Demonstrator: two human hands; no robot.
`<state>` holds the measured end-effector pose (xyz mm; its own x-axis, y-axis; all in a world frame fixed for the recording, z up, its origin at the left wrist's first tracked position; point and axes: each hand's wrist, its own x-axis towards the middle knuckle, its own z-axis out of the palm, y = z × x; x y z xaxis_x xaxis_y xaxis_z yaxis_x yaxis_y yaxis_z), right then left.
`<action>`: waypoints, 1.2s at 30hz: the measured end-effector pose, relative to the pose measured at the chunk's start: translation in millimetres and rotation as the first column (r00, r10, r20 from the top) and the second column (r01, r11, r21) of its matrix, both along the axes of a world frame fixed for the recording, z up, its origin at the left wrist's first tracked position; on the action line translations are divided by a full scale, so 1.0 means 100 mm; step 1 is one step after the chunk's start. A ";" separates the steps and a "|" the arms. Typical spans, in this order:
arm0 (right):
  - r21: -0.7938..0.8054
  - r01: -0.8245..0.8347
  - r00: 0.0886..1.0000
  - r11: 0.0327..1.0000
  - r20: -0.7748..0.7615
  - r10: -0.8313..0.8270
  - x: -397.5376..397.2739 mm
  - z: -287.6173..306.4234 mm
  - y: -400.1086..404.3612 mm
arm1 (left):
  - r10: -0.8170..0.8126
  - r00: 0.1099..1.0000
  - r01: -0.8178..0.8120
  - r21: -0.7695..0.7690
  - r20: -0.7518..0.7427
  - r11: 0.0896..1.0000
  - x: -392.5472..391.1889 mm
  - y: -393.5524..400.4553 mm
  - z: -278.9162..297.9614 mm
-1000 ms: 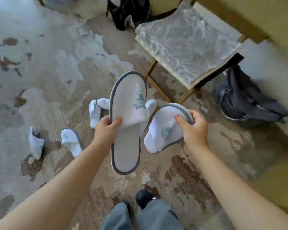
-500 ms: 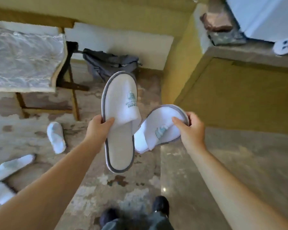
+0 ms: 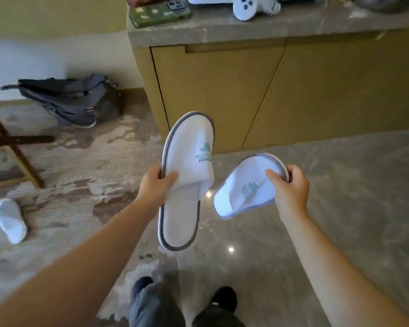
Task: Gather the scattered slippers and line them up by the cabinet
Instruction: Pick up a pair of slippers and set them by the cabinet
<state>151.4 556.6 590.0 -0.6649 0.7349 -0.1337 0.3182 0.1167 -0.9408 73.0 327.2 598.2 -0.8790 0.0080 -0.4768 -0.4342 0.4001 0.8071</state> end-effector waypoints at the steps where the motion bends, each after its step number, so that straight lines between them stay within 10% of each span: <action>1: -0.011 0.001 1.000 1.000 0.010 -0.001 0.00 -0.06 0.14 | 0.004 1.000 -0.004 0.005 0.023 1.000 0.01 0.14 -0.06; 21: -0.003 -0.382 0.913 0.924 0.154 0.378 -1.56 -2.06 1.98 | 0.335 0.921 -0.342 -0.002 0.198 0.940 -1.25 2.10 -2.32; 36: 0.071 -0.629 0.761 0.774 0.257 0.595 -2.36 -5.52 2.49 | 0.432 0.873 -0.442 -0.008 0.226 0.897 -1.78 2.30 -6.01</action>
